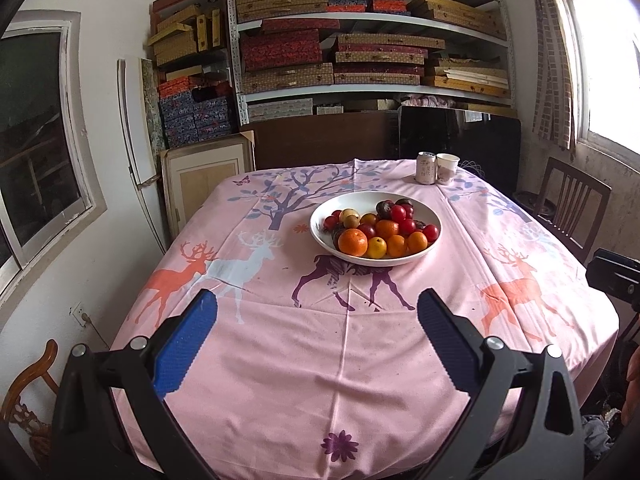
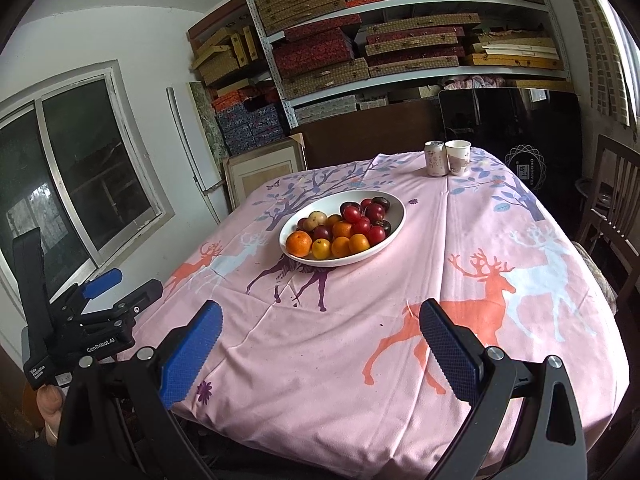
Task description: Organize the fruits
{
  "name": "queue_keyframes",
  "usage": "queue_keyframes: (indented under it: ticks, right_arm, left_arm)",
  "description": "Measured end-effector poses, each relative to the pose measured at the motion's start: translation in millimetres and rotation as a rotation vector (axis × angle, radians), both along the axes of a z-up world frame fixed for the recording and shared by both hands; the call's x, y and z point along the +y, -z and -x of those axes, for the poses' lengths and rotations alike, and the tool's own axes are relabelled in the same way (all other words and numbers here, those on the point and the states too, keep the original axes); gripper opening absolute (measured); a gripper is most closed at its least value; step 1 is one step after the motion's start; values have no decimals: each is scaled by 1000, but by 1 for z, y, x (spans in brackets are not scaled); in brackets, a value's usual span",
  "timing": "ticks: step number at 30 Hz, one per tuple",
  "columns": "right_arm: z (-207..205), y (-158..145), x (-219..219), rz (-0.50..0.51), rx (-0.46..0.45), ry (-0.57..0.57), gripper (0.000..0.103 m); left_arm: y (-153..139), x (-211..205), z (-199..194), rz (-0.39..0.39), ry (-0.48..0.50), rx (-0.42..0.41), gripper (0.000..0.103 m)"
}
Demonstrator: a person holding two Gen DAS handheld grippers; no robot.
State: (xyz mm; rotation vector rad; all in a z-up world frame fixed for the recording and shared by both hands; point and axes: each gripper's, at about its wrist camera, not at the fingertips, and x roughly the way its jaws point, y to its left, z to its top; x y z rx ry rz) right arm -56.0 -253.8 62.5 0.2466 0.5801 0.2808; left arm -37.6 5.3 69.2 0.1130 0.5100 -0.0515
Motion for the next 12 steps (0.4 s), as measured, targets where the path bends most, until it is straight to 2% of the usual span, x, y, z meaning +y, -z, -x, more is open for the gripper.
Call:
queue_keyframes:
  ticks: [12]
  right_arm:
    - [-1, 4, -2, -10, 16, 3, 99]
  left_arm:
    - [7, 7, -8, 9, -29, 19, 98]
